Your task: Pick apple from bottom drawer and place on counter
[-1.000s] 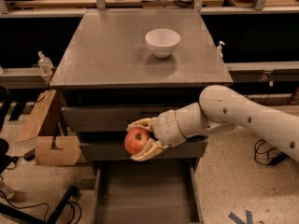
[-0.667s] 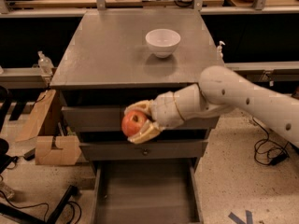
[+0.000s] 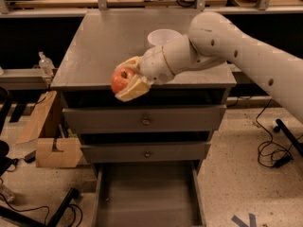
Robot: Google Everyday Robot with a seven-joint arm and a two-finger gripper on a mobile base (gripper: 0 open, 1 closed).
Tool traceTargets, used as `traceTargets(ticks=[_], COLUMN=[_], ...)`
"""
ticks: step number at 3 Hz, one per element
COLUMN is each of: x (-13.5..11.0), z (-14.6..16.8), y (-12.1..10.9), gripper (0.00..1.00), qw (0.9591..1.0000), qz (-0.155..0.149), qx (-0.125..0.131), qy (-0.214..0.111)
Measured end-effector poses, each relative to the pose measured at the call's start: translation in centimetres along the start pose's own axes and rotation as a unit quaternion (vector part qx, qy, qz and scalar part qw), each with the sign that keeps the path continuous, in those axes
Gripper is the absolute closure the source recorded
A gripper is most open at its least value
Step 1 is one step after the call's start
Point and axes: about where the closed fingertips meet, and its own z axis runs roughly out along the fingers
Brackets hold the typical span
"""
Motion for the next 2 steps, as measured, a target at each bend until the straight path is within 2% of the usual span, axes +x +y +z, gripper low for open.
traceTargets(ticks=[1,2], x=[-2.0,-2.8], z=[1.1,3.9], y=[-4.9,-10.3], gripper=[1.00,1.00], qw=[0.9999,0.9997], qz=[0.010,0.020], qx=[-0.001,0.005], qy=[0.010,0.014])
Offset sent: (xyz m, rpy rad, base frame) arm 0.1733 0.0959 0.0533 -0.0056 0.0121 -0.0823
